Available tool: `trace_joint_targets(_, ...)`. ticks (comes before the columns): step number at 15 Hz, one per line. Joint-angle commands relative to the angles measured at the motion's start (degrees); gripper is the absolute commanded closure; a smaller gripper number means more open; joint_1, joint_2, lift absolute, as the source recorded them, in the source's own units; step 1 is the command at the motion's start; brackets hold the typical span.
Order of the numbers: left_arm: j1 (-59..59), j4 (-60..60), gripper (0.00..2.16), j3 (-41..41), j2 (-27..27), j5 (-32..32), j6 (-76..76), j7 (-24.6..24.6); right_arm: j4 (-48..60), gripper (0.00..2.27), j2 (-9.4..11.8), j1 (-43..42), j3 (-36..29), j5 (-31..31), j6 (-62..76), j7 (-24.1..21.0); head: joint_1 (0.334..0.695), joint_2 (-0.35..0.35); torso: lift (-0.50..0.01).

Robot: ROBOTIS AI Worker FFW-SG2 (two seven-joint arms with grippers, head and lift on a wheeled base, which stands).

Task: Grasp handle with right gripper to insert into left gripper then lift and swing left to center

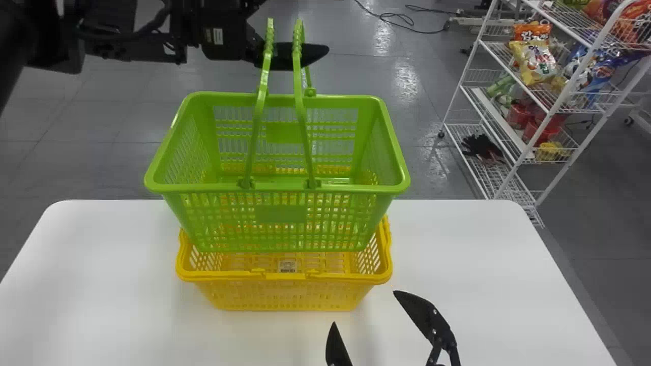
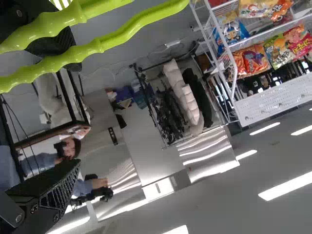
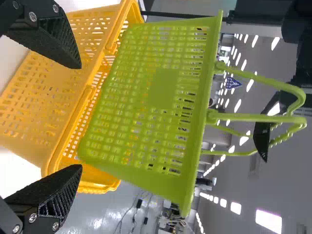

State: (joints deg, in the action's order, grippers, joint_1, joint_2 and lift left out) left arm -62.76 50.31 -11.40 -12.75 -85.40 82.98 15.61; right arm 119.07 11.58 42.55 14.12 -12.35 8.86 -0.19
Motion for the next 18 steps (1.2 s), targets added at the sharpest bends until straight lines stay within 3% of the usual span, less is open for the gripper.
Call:
trace_joint_targets(1, -2.63, -1.88, 0.16, -0.81, -1.22, -0.90, 0.13, -0.23, -2.97, 0.08, -0.77, 1.04, -1.81, 1.72, 4.89, 0.01, 0.680, -0.119, -0.093)
trace_joint_targets(10, -9.57, -6.01, 0.19, -1.08, -2.71, -3.98, 1.88, -1.37, -10.88, 0.08, -3.23, 2.18, -5.15, 5.06, 17.19, 0.01, 0.647, -0.126, -0.093)
trace_joint_targets(18, -18.71, -12.51, 0.21, -9.16, -6.41, -10.75, 5.93, -2.87, -15.18, 0.08, -4.82, 3.06, -8.49, 6.99, 22.64, 0.01, 0.637, -0.140, -0.093)
